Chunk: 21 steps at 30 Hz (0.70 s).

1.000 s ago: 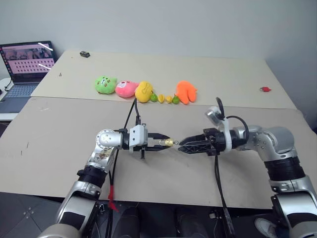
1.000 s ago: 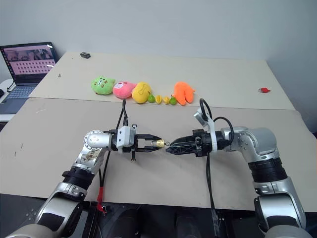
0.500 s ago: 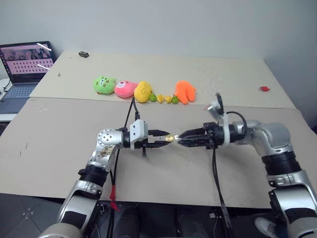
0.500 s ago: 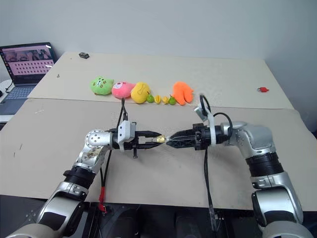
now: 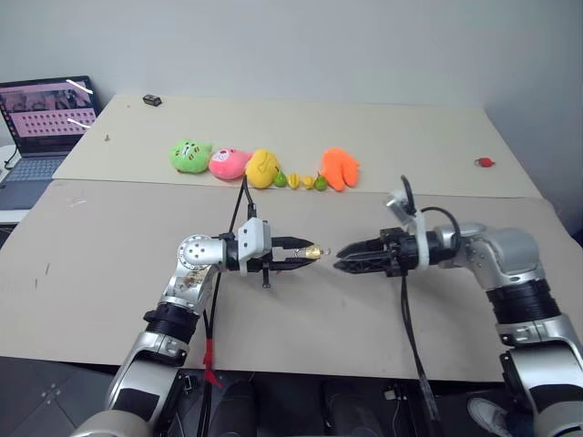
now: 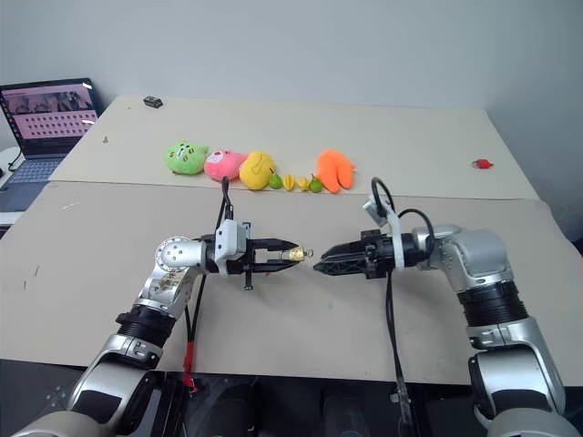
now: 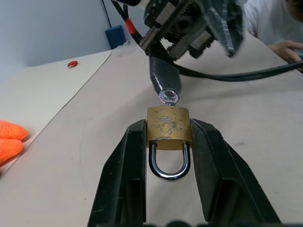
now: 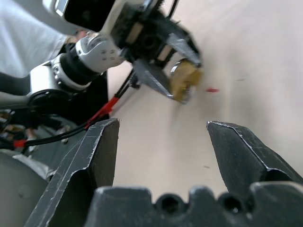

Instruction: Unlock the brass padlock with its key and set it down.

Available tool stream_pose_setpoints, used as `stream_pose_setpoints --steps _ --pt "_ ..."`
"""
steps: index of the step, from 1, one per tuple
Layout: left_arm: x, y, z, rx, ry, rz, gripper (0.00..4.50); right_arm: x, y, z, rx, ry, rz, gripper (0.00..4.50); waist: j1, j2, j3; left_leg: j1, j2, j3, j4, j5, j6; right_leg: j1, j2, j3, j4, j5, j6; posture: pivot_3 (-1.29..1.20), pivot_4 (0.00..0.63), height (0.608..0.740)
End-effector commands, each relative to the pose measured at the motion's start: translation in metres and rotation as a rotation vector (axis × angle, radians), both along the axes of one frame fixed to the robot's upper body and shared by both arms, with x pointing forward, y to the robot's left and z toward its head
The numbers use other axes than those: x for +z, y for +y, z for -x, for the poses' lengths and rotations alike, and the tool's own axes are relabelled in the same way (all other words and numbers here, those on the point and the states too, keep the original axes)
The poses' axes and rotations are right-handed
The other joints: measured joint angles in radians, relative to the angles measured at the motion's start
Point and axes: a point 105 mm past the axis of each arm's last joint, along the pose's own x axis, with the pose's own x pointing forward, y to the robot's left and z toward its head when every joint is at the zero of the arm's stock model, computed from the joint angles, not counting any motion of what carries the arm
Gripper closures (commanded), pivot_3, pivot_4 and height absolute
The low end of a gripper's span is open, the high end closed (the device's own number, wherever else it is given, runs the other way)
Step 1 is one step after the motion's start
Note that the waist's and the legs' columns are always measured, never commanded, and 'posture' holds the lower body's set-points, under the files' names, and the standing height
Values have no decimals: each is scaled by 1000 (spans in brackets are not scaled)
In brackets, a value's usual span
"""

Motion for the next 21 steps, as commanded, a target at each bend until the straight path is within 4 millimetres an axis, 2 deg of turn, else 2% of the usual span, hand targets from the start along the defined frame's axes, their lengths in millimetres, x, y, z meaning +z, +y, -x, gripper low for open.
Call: stream_pose_setpoints --steps 1,11,21 --pt "10 -1 3 -9 -35 29 3664 10 6 3 18 -24 -30 954 1 0 0 0 0 0 0 0 0 0 0 0 0 0 0 0 150 722" --pt "7 -2 7 -20 -30 25 3664 14 9 -8 4 -53 -22 954 1 0 0 0 0 0 0 0 0 0 0 0 0 0 0 0 150 722" --pt "5 -2 8 -14 -22 31 3664 20 9 -7 33 -52 -23 954 1 0 0 0 0 0 0 0 0 0 0 0 0 0 0 0 150 722"
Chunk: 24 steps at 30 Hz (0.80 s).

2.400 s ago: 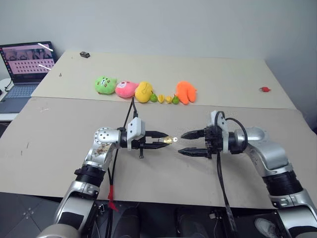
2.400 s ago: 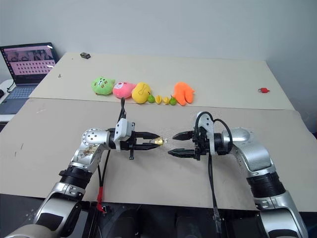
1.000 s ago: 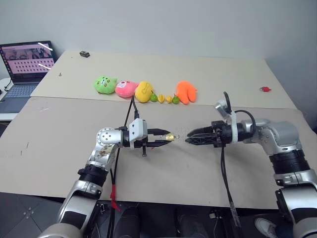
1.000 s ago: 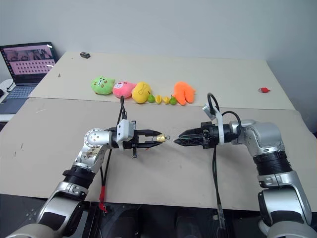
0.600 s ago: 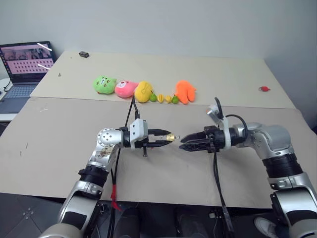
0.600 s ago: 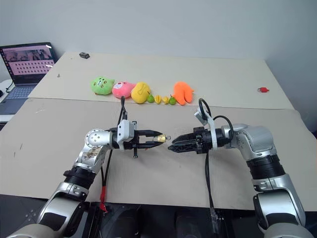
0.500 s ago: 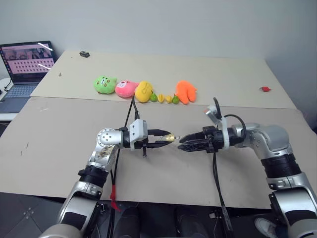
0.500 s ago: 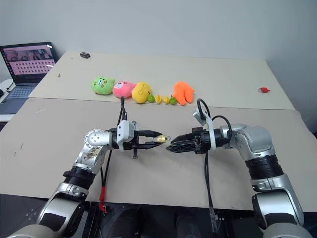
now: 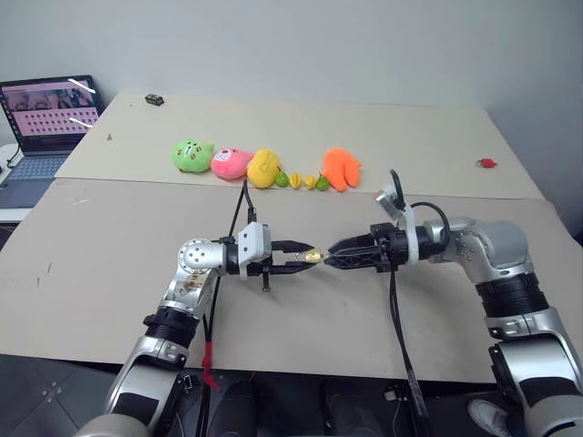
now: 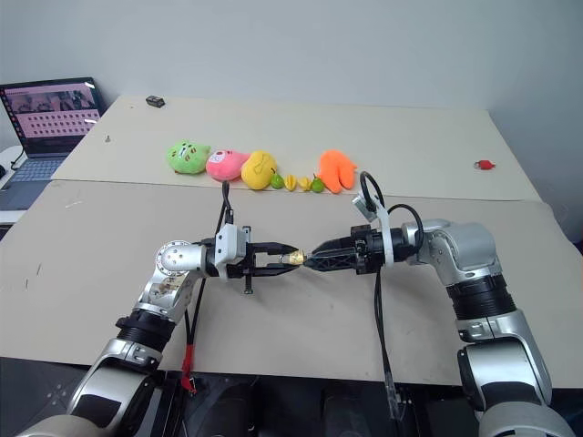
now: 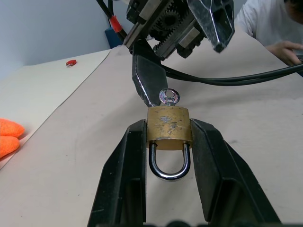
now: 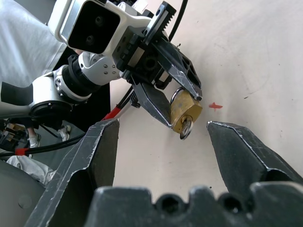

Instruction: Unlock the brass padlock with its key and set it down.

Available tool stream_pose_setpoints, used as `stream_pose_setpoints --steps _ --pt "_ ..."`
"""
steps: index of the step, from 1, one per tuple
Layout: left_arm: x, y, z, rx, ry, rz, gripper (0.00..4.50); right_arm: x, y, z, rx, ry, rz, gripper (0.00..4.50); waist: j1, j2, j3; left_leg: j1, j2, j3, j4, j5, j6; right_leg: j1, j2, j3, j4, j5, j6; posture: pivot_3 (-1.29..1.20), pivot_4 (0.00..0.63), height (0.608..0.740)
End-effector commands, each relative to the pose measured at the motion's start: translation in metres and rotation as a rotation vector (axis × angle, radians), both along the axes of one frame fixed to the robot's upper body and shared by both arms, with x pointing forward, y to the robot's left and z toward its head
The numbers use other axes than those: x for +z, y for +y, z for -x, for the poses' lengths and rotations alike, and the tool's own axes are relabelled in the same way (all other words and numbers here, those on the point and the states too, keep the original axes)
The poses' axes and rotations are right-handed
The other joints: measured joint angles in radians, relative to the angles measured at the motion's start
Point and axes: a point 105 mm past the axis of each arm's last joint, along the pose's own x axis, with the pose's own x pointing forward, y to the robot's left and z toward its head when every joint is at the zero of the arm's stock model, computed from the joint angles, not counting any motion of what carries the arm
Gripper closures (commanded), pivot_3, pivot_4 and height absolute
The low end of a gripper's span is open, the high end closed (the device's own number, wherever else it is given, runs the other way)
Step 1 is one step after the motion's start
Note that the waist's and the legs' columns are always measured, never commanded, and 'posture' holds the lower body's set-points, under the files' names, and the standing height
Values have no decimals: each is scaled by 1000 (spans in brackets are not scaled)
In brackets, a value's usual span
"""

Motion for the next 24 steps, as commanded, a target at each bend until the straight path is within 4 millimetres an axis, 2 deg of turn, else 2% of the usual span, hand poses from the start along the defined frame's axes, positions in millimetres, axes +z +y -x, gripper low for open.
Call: stream_pose_setpoints --steps 1,10,24 --pt "12 -4 2 -13 -35 31 3664 11 2 2 33 -36 -10 954 0 0 0 0 0 0 0 0 0 0 0 0 0 0 0 0 150 722" --pt "14 -7 0 -16 -36 41 3664 2 1 6 31 -26 13 954 0 0 0 0 0 0 0 0 0 0 0 0 0 0 0 0 150 722" --pt "12 -8 1 -16 -31 41 3664 3 1 3 29 -30 20 954 0 0 0 0 0 0 0 0 0 0 0 0 0 0 0 0 150 722"
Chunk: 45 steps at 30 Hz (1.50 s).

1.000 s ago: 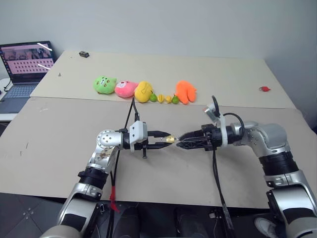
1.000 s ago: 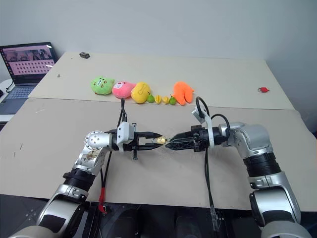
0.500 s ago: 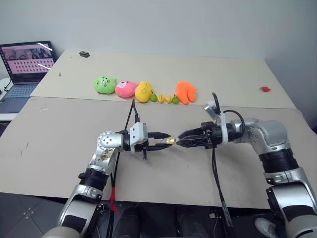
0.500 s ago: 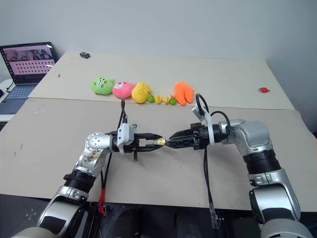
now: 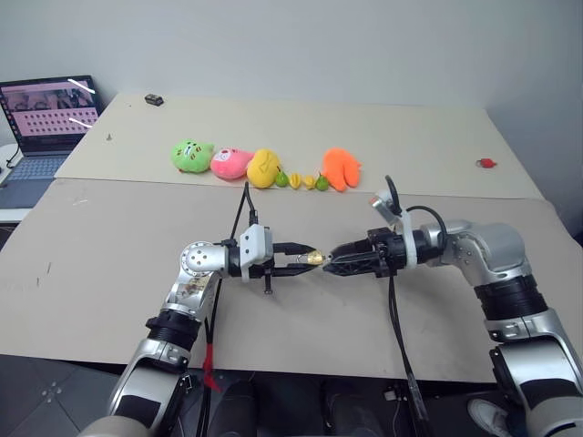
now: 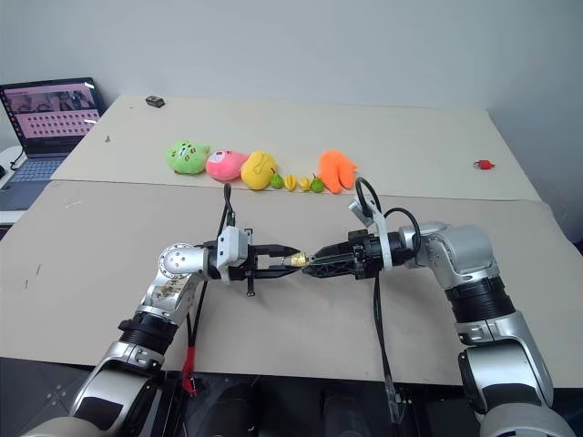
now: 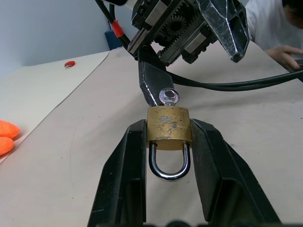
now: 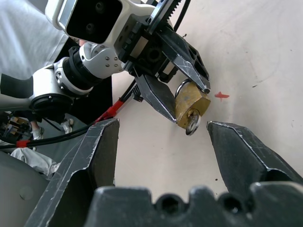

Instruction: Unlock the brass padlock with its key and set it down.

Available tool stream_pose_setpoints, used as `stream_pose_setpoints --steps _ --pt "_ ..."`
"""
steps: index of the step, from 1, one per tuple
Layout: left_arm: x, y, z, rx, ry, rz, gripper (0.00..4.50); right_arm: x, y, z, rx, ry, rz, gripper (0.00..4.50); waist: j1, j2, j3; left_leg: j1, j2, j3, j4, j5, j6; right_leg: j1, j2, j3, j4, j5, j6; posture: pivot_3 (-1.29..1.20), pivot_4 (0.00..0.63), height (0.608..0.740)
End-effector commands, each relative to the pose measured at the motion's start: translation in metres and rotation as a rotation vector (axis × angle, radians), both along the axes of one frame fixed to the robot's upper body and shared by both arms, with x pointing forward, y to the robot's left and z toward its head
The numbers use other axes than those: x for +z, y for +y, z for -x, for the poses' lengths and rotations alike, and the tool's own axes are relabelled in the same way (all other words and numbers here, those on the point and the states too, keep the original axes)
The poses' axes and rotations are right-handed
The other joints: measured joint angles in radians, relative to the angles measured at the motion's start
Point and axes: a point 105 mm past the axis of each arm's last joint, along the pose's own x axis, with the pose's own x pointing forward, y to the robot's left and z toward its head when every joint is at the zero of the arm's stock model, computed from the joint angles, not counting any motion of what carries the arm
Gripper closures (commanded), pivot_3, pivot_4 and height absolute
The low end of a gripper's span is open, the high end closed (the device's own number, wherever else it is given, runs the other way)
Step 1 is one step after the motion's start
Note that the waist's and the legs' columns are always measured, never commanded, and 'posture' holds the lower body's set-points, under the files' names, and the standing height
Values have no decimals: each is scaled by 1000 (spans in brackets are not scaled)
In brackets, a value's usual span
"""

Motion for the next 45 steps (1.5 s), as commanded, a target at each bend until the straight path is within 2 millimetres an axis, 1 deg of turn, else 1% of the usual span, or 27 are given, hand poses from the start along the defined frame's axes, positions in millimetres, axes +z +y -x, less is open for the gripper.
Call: stream_pose_setpoints --steps 1,10,13,14,16,18,19,21,22,24,26,28,30,32,33,35,37,38,40,45 --pt "12 -5 1 -13 -37 28 3664 11 0 -2 10 -44 -11 954 0 0 0 0 0 0 0 0 0 0 0 0 0 0 0 0 150 722" --pt "13 -5 0 -11 -28 36 3664 9 -2 -5 -3 -74 4 954 0 0 0 0 0 0 0 0 0 0 0 0 0 0 0 0 150 722" --pt "14 -6 -1 -4 -7 50 3664 5 -4 -6 -8 -111 28 954 0 0 0 0 0 0 0 0 0 0 0 0 0 0 0 0 150 722" --pt "16 -6 -2 5 15 64 3664 2 -6 -11 -17 -210 68 954 0 0 0 0 0 0 0 0 0 0 0 0 0 0 0 0 150 722" --pt "18 -6 -4 18 80 88 3664 2 -9 -19 -47 -335 112 954 0 0 0 0 0 0 0 0 0 0 0 0 0 0 0 0 150 722" --pt "21 -2 -4 21 273 130 3664 6 -20 -33 -76 -575 189 954 -1 0 0 0 0 0 0 0 0 0 0 0 0 -1 2 0 150 722" --pt "20 1 -3 17 395 133 3664 9 -24 -34 -53 -725 224 954 -2 0 0 -1 0 0 0 0 0 0 0 0 0 -2 4 0 150 722" --pt "20 6 3 -9 584 130 3664 5 -31 -39 -26 -899 311 954 -4 0 0 0 0 0 0 0 0 0 0 0 0 -3 6 0 150 722" --pt "21 9 6 -22 659 126 3664 6 -31 -41 -3 -1021 342 954 -7 0 0 0 0 0 0 0 0 0 0 0 0 -5 8 0 150 722" --pt "25 14 10 -40 789 116 3664 9 -27 -42 30 -1180 357 954 -16 0 0 0 0 0 0 0 0 0 0 0 0 -5 9 0 150 722" --pt "31 18 11 -59 894 132 3664 20 -19 -45 20 -1341 333 954 -24 0 0 0 0 0 -1 0 0 0 0 0 0 -5 9 0 150 722" --pt "37 21 10 -67 948 153 3664 34 -11 -46 2 -1490 298 954 -29 0 0 1 0 0 -1 0 0 0 0 0 1 -5 9 0 150 722" --pt "41 22 8 -60 962 163 3664 40 -4 -42 8 -1600 267 954 -32 0 0 1 0 0 -1 0 0 0 0 0 1 -5 8 0 150 722" --pt "43 21 7 -60 959 157 3664 36 2 -36 40 -1659 235 954 -31 0 0 2 0 0 -1 0 0 0 0 0 1 -5 8 0 150 722" --pt "43 20 8 -58 953 149 3664 34 5 -32 58 -1681 218 954 -29 0 0 2 0 0 -1 0 0 0 0 0 1 -2 3 0 150 722" --pt "40 19 9 -50 915 120 3664 34 11 -24 108 -1721 191 954 -28 0 0 1 0 0 -1 0 0 0 0 0 1 0 0 0 150 722" --pt "37 20 7 -28 881 109 3664 38 13 -18 164 -1772 178 954 -27 0 0 1 0 0 -1 0 0 1 0 0 0 0 0 0 150 722" --pt "33 21 3 2 828 94 3664 40 13 -16 189 -1794 173 954 -26 0 0 1 0 0 -1 0 0 1 0 0 1 0 0 0 150 722" --pt "25 25 -2 42 756 69 3664 39 12 -12 235 -1808 170 954 -26 0 0 2 0 0 -1 0 0 1 0 0 0 0 0 0 150 722" --pt "21 35 -14 97 665 61 3664 33 14 -4 314 -1810 156 954 -26 0 0 2 0 0 -1 0 0 1 0 0 0 0 -1 0 150 722"
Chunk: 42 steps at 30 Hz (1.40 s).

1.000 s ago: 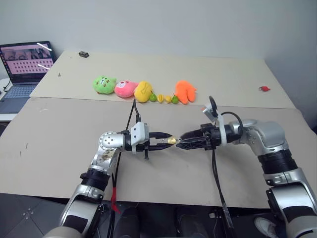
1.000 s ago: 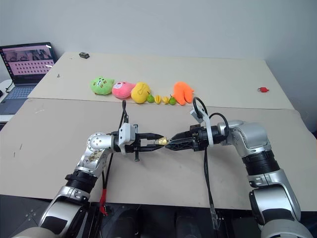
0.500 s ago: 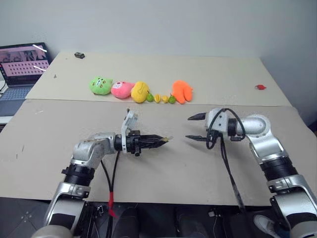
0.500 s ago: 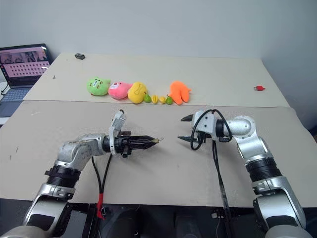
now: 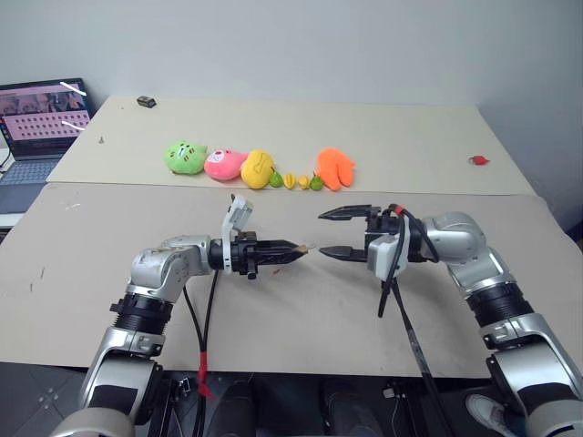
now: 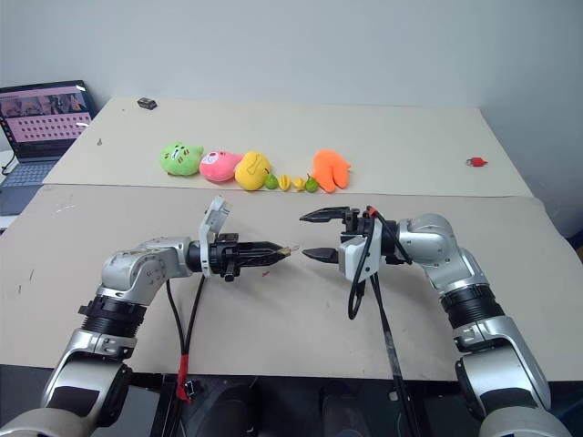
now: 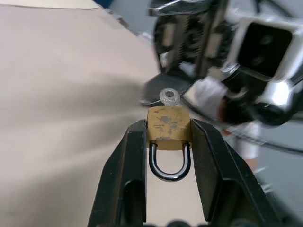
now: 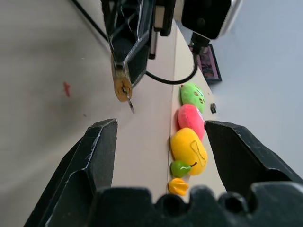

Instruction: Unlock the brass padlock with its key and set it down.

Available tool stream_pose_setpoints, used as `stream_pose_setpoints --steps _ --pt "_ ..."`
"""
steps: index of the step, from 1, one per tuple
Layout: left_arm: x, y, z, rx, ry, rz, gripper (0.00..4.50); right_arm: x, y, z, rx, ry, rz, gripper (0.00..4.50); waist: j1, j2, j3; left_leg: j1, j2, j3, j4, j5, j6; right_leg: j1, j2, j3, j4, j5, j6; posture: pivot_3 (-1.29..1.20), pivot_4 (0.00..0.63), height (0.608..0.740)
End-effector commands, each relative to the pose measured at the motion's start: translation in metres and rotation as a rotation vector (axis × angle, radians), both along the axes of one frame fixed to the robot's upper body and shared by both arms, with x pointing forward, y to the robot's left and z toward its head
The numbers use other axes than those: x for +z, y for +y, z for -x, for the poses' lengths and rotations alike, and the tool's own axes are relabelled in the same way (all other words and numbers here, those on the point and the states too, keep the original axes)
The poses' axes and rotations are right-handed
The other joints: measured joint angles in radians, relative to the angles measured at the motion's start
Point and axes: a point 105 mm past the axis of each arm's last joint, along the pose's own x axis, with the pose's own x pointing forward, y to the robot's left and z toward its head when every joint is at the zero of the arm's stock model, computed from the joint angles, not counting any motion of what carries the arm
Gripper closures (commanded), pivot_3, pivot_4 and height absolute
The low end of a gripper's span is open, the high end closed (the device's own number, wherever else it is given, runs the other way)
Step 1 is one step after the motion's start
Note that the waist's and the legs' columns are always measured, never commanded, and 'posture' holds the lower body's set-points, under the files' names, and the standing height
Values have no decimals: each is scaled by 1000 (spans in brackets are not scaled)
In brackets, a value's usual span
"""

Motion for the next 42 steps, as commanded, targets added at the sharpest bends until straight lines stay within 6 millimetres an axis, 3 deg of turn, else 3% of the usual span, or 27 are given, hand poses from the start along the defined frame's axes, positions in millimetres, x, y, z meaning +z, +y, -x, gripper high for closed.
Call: stream_pose_setpoints --steps 1,7,18,28,36,42 --pt "8 8 -8 14 -111 -20 3664 13 6 9 70 -54 -6 954 -1 0 0 0 0 0 0 0 0 0 0 0 0 0 0 0 150 722" --pt "12 6 -10 -2 -119 -4 3664 16 14 8 97 -83 -15 954 -1 0 0 0 0 0 0 0 0 0 0 0 0 0 0 0 150 722" --pt "22 -3 5 -82 -63 27 3664 8 26 0 144 -156 16 954 -2 0 0 0 0 0 0 0 0 0 0 0 0 0 0 0 150 722" --pt "8 9 5 -57 -63 -21 3664 20 14 -10 117 -193 44 954 -2 0 0 0 0 0 0 0 0 0 0 1 0 0 0 0 150 722" --pt "8 5 6 -62 -64 -15 3664 24 20 -7 144 -198 23 954 -2 0 0 0 0 0 0 0 0 0 0 1 0 0 0 0 150 722" --pt "11 5 4 -56 -61 2 3664 14 20 -4 153 -182 40 954 -2 0 0 0 0 0 0 0 0 0 0 1 0 0 0 0 150 722"
